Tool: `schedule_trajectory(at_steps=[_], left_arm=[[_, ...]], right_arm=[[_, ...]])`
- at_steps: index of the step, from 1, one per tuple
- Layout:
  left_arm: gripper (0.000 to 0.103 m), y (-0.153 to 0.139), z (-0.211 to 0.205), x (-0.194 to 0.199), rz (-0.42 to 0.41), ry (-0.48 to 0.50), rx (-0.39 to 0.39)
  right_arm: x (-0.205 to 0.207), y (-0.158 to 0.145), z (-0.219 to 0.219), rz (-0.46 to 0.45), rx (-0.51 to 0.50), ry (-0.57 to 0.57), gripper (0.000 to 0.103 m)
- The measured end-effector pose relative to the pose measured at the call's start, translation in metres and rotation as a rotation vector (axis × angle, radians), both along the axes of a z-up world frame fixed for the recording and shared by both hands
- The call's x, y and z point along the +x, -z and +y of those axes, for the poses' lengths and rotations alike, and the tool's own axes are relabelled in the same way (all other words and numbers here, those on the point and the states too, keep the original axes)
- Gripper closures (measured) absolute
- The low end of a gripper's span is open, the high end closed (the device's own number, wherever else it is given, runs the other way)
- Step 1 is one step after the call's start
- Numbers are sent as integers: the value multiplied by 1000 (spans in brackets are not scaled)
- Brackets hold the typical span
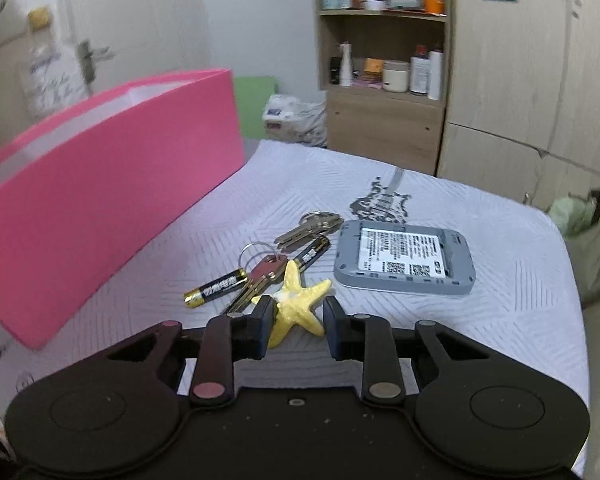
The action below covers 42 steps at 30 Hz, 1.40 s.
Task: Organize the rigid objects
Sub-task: 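Move the right gripper to the yellow starfish and grasp it, then carry the yellow starfish into the box and release it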
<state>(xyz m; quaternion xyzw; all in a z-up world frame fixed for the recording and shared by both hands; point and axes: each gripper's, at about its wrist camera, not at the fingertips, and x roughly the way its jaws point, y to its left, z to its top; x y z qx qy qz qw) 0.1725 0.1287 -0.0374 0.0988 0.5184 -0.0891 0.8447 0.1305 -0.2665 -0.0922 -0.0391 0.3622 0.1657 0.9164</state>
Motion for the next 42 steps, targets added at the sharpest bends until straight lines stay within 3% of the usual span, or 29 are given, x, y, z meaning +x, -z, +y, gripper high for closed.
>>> schedule_trajectory(at_steps=[7, 17, 26, 30, 37, 39, 42], left_arm=[[96, -1, 1, -1, 3, -6, 1], [96, -1, 3, -1, -3, -10, -8], [96, -1, 3, -1, -3, -11, -8], [96, -1, 3, -1, -3, -11, -8], [96, -1, 3, -1, -4, -12, -10], [96, -1, 3, -1, -3, -13, -10], [96, -1, 3, -1, -2, -14, -9]], right_arm=[[6, -4, 1, 27, -20, -36, 69], [10, 0, -30, 117, 230, 62, 75], [15, 1, -38, 177, 310, 87, 76], [15, 0, -34, 177, 288, 76, 76], [7, -3, -1, 90, 35, -33, 69], [7, -3, 2, 73, 4, -46, 69], [9, -6, -2, 93, 35, -15, 71]])
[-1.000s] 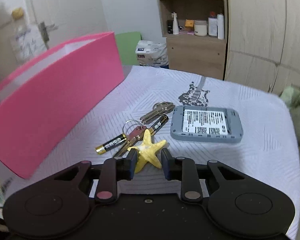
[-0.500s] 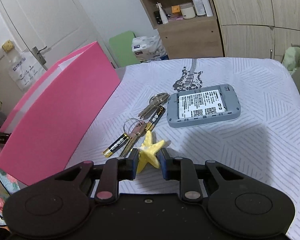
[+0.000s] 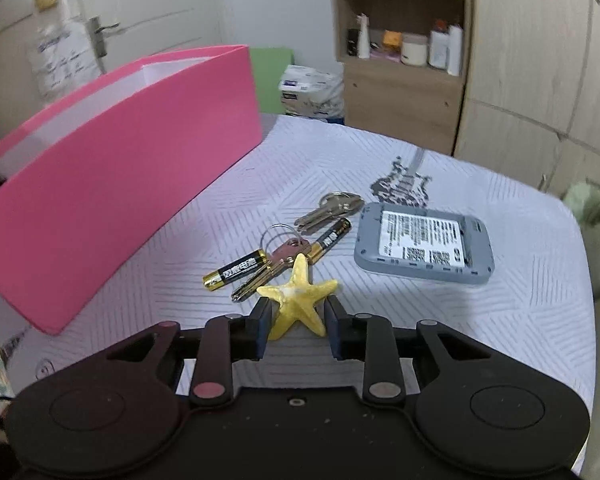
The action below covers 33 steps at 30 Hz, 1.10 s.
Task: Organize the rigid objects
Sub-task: 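Carry the yellow starfish into the box and release it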
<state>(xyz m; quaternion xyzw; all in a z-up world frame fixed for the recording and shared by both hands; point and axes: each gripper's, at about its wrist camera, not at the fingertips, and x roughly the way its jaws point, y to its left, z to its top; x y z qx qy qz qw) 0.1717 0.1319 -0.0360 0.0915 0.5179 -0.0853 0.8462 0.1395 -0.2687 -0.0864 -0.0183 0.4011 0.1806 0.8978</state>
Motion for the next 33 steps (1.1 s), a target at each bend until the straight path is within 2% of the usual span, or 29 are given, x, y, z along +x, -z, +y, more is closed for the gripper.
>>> schedule_trajectory(at_steps=[3, 7, 11, 16, 21, 26, 29, 33], left_arm=[[95, 0, -1, 1, -1, 0, 5], [95, 0, 0, -1, -5, 1, 0], [95, 0, 0, -1, -7, -1, -5], [95, 0, -1, 0, 0, -1, -2], [95, -2, 0, 3, 3, 0, -6], [96, -4, -3, 4, -21, 14, 7], [97, -3, -4, 8, -21, 18, 13], [97, -3, -6, 14, -4, 26, 24]], right_arm=[[0, -4, -10, 13, 79, 27, 76], [-1, -1, -22, 43, 136, 70, 76], [-2, 0, -36, 86, 255, 98, 76], [-4, -17, -41, 73, 333, 92, 76], [0, -62, -19, -24, 311, 11, 76], [14, -109, 14, -104, 354, -131, 76], [35, -122, 45, -87, 355, -236, 76], [70, -123, 96, -4, 317, -349, 76]])
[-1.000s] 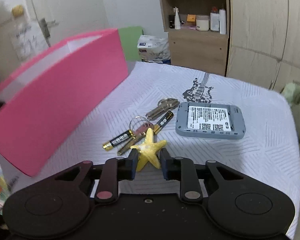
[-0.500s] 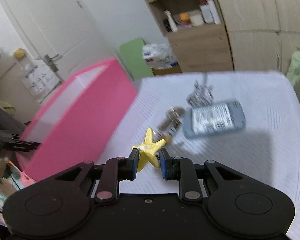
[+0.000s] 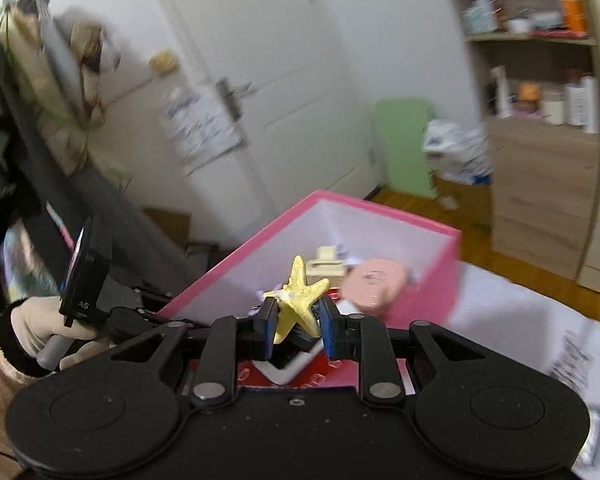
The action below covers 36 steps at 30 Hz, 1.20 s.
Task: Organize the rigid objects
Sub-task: 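Carry the yellow starfish into the box and release it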
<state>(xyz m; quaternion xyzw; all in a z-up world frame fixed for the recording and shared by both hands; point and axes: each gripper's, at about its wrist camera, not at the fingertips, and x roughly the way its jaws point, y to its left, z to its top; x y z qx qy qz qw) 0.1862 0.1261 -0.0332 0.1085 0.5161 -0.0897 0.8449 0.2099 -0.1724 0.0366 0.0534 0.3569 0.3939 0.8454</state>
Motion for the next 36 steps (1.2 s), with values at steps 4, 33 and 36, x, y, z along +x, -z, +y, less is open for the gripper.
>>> schedule_trajectory(at_steps=[4, 33, 36], left_arm=[[96, 1, -3, 12, 43, 13, 20], [94, 8, -15, 35, 95, -6, 71], [94, 8, -15, 35, 94, -10, 73]], right_arm=[[27, 11, 47, 70, -94, -90, 76], [-40, -2, 9, -186, -280, 55, 66], [-48, -6, -31, -149, -216, 132, 65]])
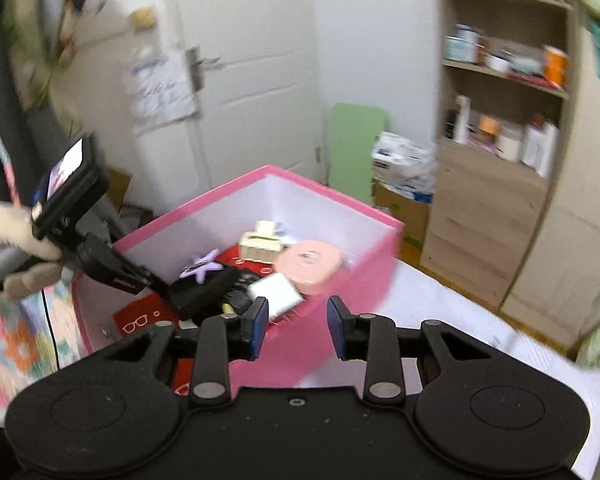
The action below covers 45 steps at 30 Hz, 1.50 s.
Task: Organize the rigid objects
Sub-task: 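Carry the yellow starfish into the box and release it, then grasp the grey pocket wifi router on the bed with the right gripper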
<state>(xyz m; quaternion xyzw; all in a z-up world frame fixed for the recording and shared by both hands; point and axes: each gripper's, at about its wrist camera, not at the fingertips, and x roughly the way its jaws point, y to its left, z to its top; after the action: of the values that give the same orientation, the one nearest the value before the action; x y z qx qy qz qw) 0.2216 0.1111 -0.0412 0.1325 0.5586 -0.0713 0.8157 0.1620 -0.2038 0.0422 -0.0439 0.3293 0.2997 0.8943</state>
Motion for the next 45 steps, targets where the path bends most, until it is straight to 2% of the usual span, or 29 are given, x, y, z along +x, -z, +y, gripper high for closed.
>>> schedule_trajectory(at_steps=[5, 11, 15, 23, 25, 29, 33, 37, 42, 45], left_arm=[[94, 0, 2, 0, -2, -6, -4], [94, 0, 1, 0, -2, -8, -8], [94, 0, 4, -1, -6, -21, -21], [94, 0, 4, -2, -13, -16, -21], [94, 0, 4, -2, -14, -15, -23], [94, -1, 5, -4, -19, -10, -25], [94, -2, 4, -4, -22, -6, -25], [94, -2, 4, -4, -23, -2, -25], [94, -2, 5, -4, -25, 0, -26], [94, -2, 5, -5, -29, 1, -29]], right_arm=[[-7, 19, -57, 23, 30, 159, 63], [-9, 63, -105, 65, 17, 330, 53], [-5, 92, -120, 99, 32, 386, 35], [12, 132, -113, 176, 78, 407, 17], [19, 137, -112, 167, 72, 422, 7], [40, 141, -118, 140, 86, 470, 5], [66, 140, -124, 158, 87, 491, 3], [88, 140, -113, 173, 17, 471, 0], [98, 145, -91, 93, -89, 451, 0], [96, 144, -96, 94, -79, 435, 1]])
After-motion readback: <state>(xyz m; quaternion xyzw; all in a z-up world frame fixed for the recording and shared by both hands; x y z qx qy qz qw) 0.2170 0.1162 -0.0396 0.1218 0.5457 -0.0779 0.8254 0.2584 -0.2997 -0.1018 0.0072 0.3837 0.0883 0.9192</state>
